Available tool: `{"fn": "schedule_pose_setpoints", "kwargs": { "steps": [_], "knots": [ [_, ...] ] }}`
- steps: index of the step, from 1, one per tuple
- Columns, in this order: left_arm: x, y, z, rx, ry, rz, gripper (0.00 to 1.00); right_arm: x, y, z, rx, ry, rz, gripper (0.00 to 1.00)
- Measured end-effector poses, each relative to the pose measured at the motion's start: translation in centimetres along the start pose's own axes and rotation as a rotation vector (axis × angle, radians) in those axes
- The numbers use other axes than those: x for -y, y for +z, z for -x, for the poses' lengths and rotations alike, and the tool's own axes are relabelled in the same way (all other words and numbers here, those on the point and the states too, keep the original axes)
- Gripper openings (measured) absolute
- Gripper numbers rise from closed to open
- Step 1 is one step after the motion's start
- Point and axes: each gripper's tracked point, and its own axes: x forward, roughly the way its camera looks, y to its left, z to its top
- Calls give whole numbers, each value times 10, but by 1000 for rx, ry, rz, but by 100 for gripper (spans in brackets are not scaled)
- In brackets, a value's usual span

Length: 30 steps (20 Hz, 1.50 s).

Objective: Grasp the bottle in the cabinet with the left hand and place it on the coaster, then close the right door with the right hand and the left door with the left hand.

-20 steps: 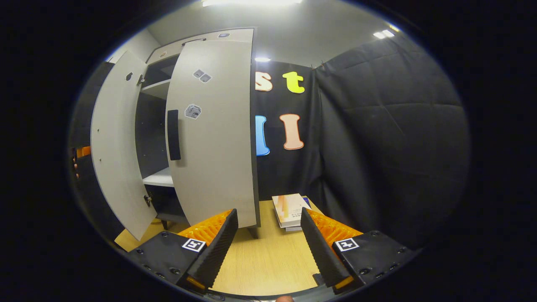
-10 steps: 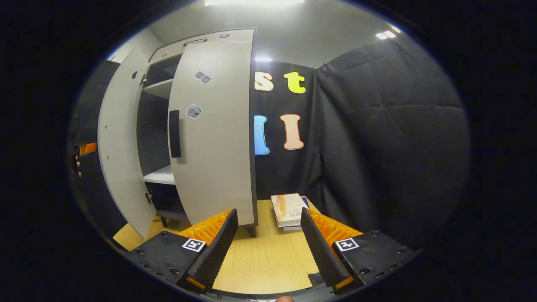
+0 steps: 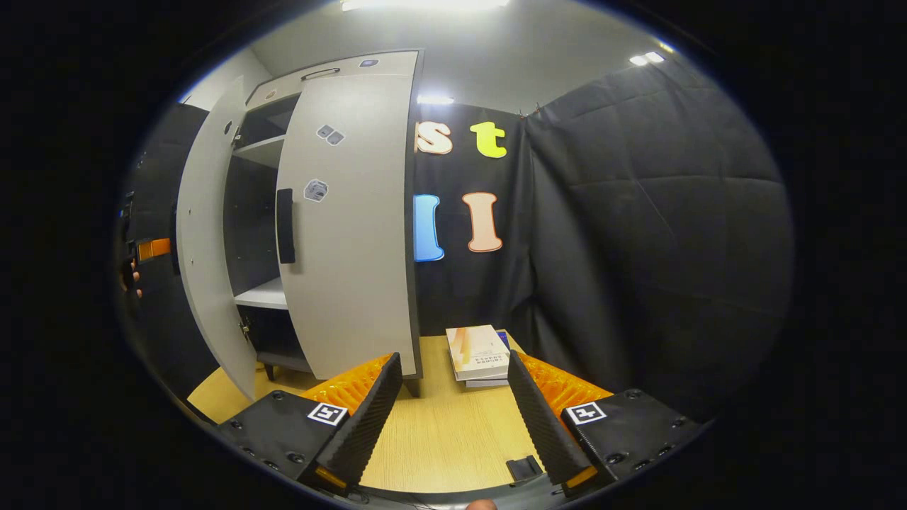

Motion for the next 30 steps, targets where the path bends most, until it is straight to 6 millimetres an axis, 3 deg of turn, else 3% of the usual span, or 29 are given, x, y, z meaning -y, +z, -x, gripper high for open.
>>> {"fn": "schedule_pose_setpoints", "kwargs": {
  "steps": [11,12,17,23,30],
  "knots": [
    [74,-2,-55,-12,-103,-4,83,17,-5,6,-3,-32,0,96],
    [79,-3,-58,-12,-105,-18,83,18,-6,8,-2,-33,2,99],
    [85,-3,-62,-1,-104,-59,84,14,-3,2,3,-13,-4,93],
    [65,5,-31,11,-54,-92,85,3,12,0,33,49,5,96],
    [29,-1,60,10,63,-106,84,-10,27,8,92,140,41,96]
  ]
}}
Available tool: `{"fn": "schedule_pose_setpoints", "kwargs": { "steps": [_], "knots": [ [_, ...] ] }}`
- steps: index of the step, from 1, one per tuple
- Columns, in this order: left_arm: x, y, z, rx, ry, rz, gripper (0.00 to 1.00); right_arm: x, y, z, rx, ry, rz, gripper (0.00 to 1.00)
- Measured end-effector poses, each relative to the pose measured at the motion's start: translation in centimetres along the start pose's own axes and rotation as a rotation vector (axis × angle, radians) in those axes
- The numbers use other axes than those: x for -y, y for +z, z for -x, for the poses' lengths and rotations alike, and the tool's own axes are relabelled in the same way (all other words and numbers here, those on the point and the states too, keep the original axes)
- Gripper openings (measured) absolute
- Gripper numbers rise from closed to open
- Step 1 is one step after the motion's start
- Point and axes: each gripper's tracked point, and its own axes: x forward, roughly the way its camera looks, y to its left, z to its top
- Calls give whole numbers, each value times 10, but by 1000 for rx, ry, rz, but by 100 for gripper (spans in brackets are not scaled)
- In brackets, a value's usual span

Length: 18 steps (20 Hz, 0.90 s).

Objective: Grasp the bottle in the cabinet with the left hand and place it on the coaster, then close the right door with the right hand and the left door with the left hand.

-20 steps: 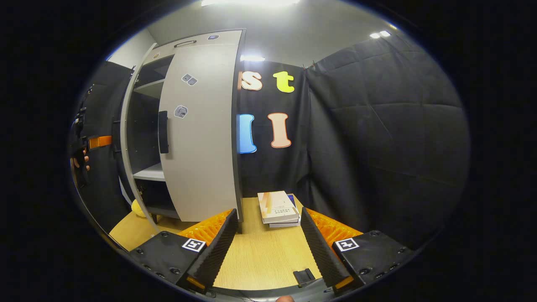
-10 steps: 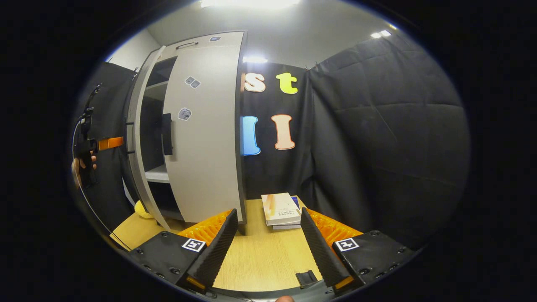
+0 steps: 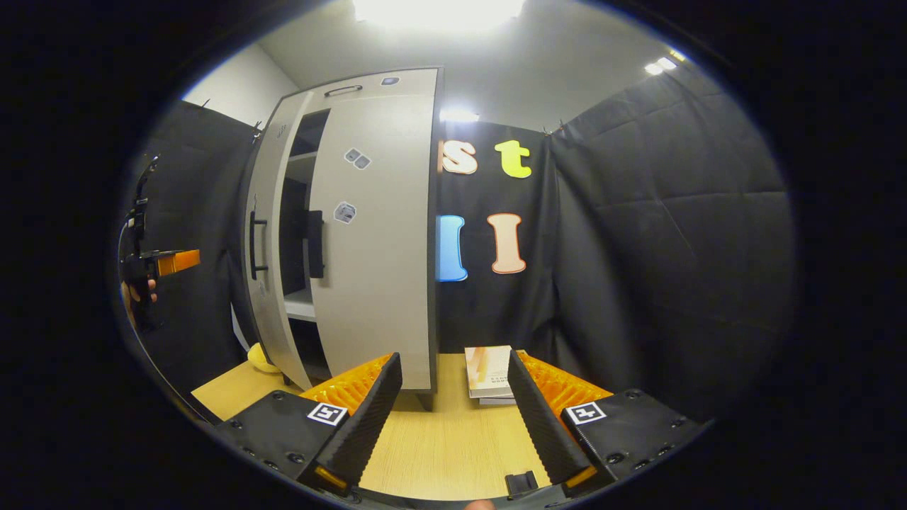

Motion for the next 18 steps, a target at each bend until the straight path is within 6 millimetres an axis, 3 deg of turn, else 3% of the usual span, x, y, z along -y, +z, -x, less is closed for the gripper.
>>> {"fn": "schedule_pose_setpoints", "kwargs": {
  "steps": [4,8,10,18],
  "knots": [
    [-23,-13,52,-23,60,-12,84,-13,1,7,14,51,9,93],
    [-46,-21,89,-46,91,-28,84,-28,4,14,27,74,3,96],
    [-56,-23,105,-51,99,-34,83,-33,5,19,32,69,1,93],
    [-81,-28,150,-25,120,-58,85,-53,8,42,63,52,-14,96]
  ]
}}
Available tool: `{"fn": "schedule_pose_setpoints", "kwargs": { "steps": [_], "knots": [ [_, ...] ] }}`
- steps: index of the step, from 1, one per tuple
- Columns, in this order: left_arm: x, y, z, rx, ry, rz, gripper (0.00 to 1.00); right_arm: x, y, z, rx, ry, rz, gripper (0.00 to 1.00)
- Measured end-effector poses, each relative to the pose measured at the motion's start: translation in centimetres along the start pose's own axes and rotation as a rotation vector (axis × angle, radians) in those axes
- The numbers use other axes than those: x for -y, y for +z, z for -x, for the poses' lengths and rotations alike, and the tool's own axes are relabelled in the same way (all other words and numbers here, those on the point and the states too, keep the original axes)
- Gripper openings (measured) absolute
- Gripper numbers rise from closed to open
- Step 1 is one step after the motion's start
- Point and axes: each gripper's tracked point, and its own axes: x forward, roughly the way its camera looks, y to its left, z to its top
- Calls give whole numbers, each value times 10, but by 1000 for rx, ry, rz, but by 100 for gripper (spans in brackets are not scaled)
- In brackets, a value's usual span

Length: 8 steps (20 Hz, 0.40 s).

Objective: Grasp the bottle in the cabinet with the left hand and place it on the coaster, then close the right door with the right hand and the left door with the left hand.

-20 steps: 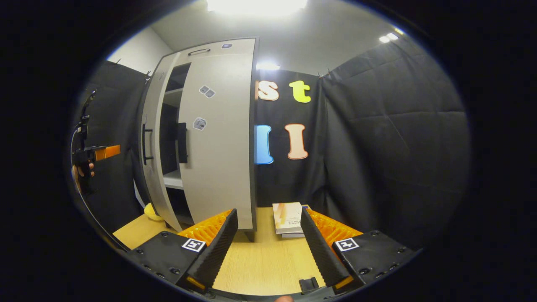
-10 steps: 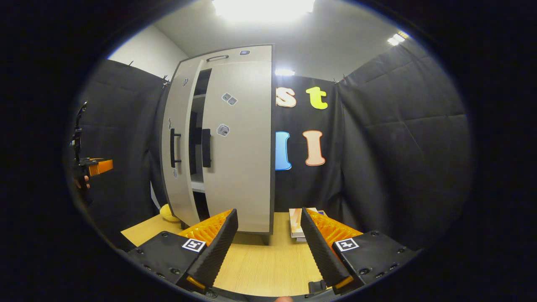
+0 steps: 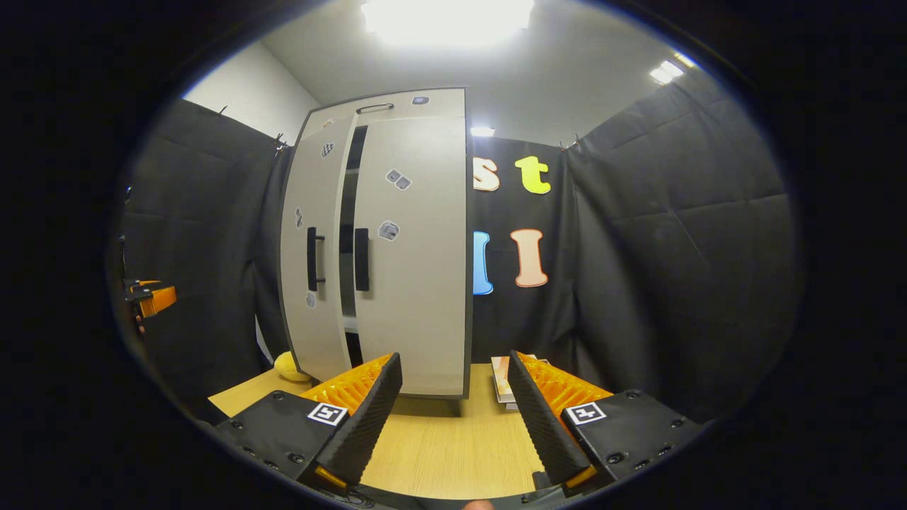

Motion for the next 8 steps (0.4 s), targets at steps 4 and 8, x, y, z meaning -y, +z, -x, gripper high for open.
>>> {"fn": "schedule_pose_setpoints", "kwargs": {
  "steps": [4,8],
  "knots": [
    [-9,-1,17,23,9,-5,85,-6,-7,12,-1,-13,-10,93],
    [-12,-7,29,29,9,15,83,-10,-11,22,6,-23,-2,93]
  ]
}}
